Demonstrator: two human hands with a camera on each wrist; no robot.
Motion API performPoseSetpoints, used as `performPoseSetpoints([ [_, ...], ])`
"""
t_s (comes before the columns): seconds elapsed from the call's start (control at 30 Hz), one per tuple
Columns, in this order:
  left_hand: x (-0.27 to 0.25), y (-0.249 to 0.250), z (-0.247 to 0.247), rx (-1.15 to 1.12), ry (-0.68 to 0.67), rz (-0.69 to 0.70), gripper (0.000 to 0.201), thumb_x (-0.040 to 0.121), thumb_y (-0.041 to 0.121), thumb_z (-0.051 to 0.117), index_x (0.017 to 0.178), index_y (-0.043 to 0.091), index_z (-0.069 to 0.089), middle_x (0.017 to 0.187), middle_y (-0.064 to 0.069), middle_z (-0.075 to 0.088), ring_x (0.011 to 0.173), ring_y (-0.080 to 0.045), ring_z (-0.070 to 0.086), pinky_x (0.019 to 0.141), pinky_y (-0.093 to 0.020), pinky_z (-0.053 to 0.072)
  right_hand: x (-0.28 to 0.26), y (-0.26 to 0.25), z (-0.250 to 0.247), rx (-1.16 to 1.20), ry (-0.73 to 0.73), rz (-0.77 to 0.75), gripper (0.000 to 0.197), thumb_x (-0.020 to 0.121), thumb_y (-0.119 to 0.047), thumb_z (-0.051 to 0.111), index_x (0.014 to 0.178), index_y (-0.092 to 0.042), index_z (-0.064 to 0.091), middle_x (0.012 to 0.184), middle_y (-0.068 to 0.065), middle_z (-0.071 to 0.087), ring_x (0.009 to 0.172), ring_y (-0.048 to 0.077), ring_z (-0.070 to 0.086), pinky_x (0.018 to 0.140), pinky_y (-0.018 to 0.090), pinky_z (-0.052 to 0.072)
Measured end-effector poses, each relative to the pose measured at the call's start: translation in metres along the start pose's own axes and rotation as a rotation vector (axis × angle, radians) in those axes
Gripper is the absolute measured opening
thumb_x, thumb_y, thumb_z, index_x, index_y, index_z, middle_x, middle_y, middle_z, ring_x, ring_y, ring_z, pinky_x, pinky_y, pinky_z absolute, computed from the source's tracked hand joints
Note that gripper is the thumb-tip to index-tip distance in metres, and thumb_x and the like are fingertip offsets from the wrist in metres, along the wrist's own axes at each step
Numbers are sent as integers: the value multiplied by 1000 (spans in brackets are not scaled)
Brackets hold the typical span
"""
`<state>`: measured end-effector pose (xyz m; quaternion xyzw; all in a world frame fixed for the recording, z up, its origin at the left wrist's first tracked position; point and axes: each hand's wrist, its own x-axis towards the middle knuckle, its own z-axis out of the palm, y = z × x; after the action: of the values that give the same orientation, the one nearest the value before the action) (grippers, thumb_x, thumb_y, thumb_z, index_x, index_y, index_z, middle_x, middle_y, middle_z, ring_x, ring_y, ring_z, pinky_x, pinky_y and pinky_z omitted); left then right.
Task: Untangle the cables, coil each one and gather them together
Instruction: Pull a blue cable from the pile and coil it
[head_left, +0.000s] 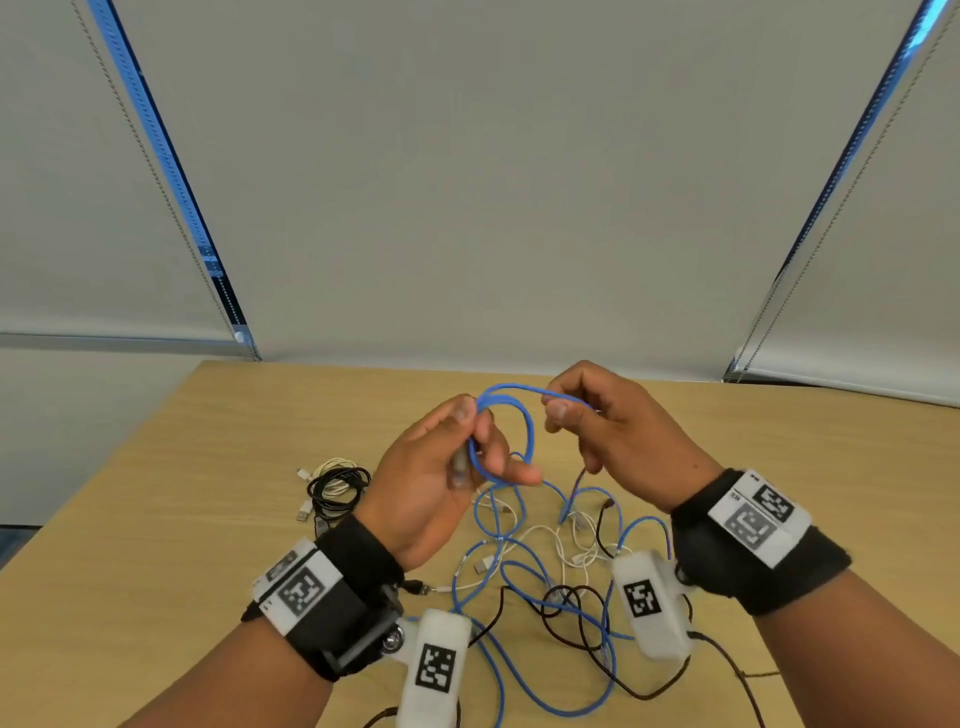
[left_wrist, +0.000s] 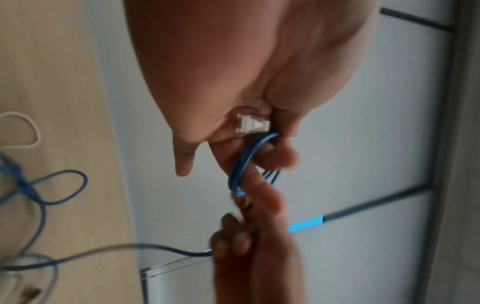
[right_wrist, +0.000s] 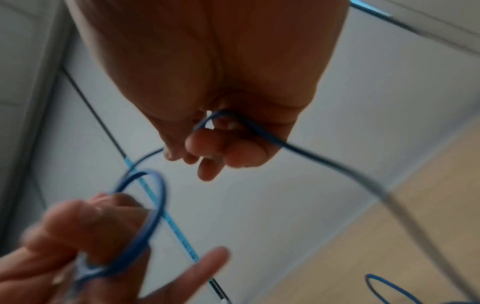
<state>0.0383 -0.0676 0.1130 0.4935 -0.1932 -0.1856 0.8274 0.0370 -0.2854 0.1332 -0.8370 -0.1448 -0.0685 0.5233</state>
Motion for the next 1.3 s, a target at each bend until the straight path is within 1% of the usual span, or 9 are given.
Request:
performPoseSetpoints([
  [0.13, 3, 16, 12, -273, -127, 45, 29, 102, 31, 44, 85, 8, 49, 104, -22, 74, 115, -53, 63, 101, -47, 51, -6, 20, 12, -41, -76, 56, 11, 96, -42, 55, 98, -32, 59, 83, -8, 71, 59, 14, 68, 61, 33, 57],
  [0.27, 11, 31, 24, -340, -42, 168, 23, 103, 33, 41, 93, 14, 50, 142, -19, 60, 135, -40, 53, 103, -47, 36, -21, 47, 41, -96, -198, 169, 9, 94, -37, 57, 98, -30, 52, 79, 0, 73, 72, 16, 72, 82, 48, 58],
  [0.5, 32, 39, -13, 107, 713, 319, 24, 109, 22, 40, 93, 25, 58, 126, 8, 68, 117, -13, 62, 89, -27, 40, -38, 42, 37, -310, -347, 138, 14, 104, -37, 46, 107, -38, 59, 77, -23, 64, 62, 1, 54, 63, 26, 44],
  [0.67, 36, 8, -43, 356, 829, 213, 14, 108, 30, 43, 111, 22, 55, 115, 3, 62, 103, -5, 59, 92, -29, 44, -37, -3, 29, -298, -379, -40, 19, 101, -35, 56, 115, -32, 69, 81, -27, 67, 70, 0, 61, 64, 11, 41],
  [0.77, 36, -5, -48, 464, 769, 188, 13, 107, 29, 44, 106, 27, 57, 108, 8, 64, 104, -7, 61, 96, -36, 45, -35, -26, 26, -311, -381, -131, 17, 100, -32, 59, 112, -29, 72, 66, -27, 60, 58, 1, 54, 58, 9, 37],
  [0.93, 18, -19, -34, 801, 307, 1, 15, 107, 21, 43, 101, 21, 57, 93, 6, 78, 103, -9, 66, 101, -41, 44, -19, -48, 3, -207, -76, -183, 21, 99, -37, 55, 103, -27, 73, 91, -6, 74, 83, 15, 68, 78, 33, 53],
  [1.0, 6, -21, -22, 787, 177, -57, 23, 108, 19, 39, 98, 11, 59, 80, -4, 76, 101, -14, 67, 103, -45, 44, -9, -45, -12, -179, 108, -155, 17, 100, -28, 58, 97, -23, 74, 84, -11, 73, 79, 8, 66, 73, 25, 51],
  [1.13, -14, -11, 3, 519, -55, -49, 32, 105, 27, 37, 93, 11, 61, 66, -2, 66, 111, -22, 69, 88, -13, 47, 3, -21, -25, 24, 304, 11, 19, 101, -16, 56, 92, -12, 73, 51, -24, 53, 50, -1, 49, 49, 8, 34],
  [1.3, -17, 5, 12, 363, -67, -44, 30, 105, 28, 41, 85, 9, 52, 55, -2, 52, 101, -36, 73, 98, -30, 52, 2, 8, -20, 78, 322, 117, 15, 97, -22, 63, 88, -19, 74, 49, -22, 52, 46, 0, 46, 44, 9, 34],
])
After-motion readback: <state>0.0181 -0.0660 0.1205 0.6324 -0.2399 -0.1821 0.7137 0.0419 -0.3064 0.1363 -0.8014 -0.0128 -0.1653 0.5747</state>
